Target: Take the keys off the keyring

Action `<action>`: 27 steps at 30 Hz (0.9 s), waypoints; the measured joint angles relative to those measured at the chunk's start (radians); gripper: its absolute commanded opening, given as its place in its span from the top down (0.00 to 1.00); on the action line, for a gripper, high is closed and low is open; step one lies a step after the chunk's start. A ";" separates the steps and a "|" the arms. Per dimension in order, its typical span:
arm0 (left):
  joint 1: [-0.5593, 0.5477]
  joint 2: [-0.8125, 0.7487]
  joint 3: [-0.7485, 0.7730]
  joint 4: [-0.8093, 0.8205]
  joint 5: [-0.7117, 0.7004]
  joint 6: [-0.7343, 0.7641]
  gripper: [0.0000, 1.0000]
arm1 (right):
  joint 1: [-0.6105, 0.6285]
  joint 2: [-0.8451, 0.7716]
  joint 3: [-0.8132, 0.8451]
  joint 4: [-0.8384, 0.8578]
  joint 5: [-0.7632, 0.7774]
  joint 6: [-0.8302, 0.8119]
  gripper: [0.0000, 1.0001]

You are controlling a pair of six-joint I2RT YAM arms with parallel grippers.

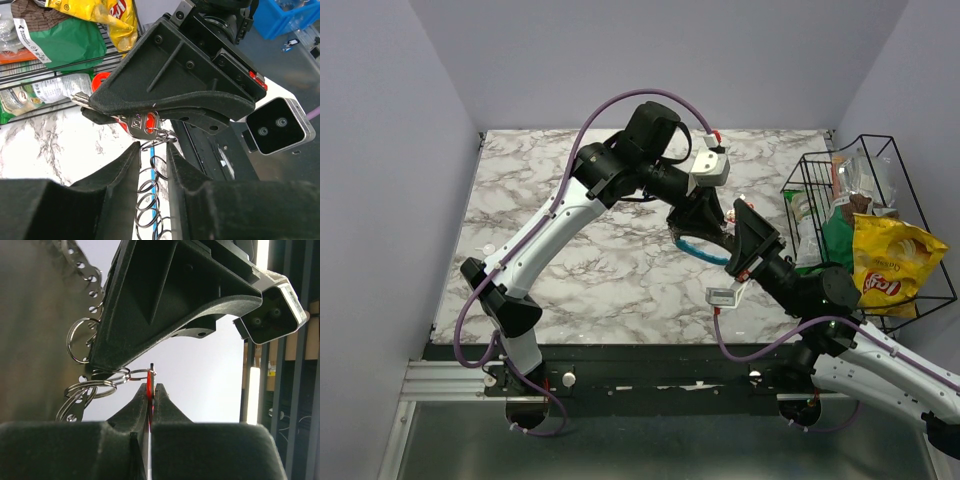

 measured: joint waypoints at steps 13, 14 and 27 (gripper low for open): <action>0.000 0.000 0.013 0.013 0.011 -0.023 1.00 | 0.000 -0.012 0.000 0.000 0.001 0.000 0.99; 0.000 0.000 0.013 0.014 0.011 -0.026 1.00 | 0.000 -0.012 0.000 0.000 0.000 0.000 0.99; 0.003 0.000 0.013 0.019 0.018 -0.027 1.00 | 0.000 -0.016 0.000 -0.003 0.012 0.000 0.99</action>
